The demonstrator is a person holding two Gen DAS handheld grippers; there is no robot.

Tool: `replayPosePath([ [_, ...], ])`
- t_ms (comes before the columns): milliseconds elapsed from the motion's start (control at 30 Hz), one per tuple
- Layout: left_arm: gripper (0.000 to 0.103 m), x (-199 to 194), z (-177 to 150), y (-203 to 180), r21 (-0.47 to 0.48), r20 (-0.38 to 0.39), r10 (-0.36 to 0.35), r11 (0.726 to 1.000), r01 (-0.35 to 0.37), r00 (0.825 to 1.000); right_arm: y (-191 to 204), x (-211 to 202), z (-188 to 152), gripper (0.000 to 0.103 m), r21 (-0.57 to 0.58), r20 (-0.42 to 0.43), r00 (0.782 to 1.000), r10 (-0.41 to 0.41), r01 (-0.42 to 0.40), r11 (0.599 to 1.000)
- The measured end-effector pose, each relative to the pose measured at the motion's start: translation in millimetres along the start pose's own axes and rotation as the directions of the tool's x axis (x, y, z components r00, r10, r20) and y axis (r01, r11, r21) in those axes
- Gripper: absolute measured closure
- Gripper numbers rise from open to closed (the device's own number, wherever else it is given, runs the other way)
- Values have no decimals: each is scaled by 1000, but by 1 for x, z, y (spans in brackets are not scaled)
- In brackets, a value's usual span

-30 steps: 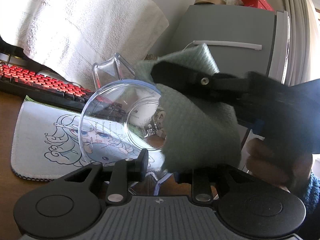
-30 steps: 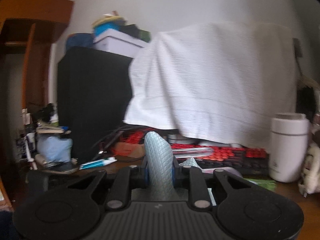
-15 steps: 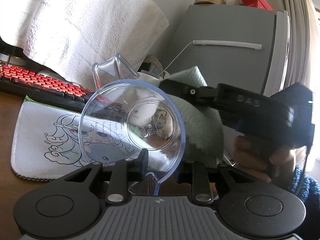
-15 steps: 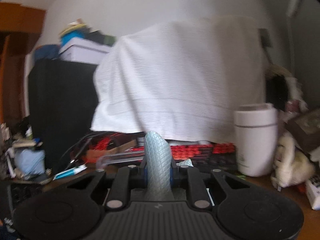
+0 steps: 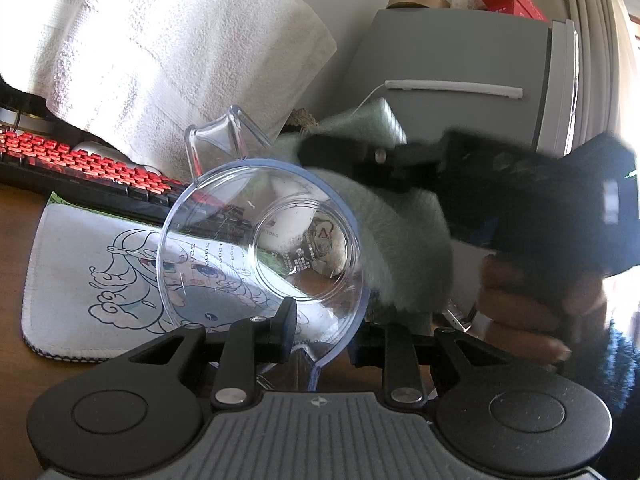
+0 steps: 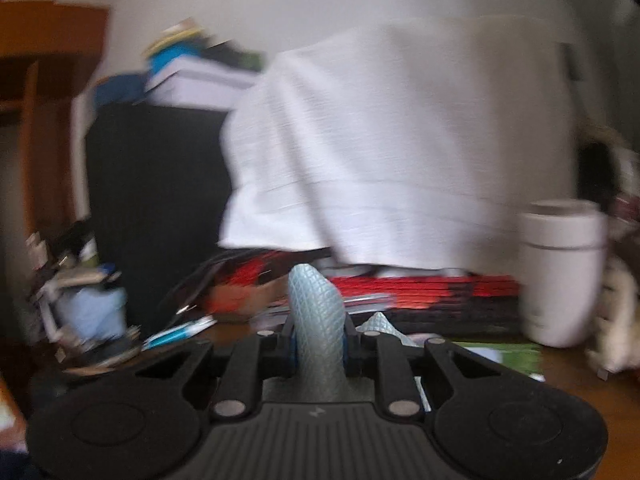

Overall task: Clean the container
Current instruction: 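Wipe the cloth across the jug's outer wall with the right tool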

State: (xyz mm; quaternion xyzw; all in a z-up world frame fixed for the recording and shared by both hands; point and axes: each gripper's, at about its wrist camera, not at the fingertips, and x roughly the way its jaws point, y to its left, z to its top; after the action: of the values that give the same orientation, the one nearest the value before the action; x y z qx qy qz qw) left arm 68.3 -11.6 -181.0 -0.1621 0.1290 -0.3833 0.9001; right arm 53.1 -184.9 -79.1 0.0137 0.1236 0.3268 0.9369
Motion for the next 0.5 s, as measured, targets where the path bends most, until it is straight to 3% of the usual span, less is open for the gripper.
replayPosePath([
  [100,77,0,0,0,-4,1,-1,1000,1,1000,17,8,6,84,-91,-40,999,-2,-2,996],
  [200,78,-1,0,1,-17,4,-4,1000,4,1000,14,13,12,84,-105,-71,997,5,-13,994],
  [500,77,-2,-2,-3,1,1,-2,1000,2,1000,-37,23,26,87,34,-136,988,-77,83,996],
])
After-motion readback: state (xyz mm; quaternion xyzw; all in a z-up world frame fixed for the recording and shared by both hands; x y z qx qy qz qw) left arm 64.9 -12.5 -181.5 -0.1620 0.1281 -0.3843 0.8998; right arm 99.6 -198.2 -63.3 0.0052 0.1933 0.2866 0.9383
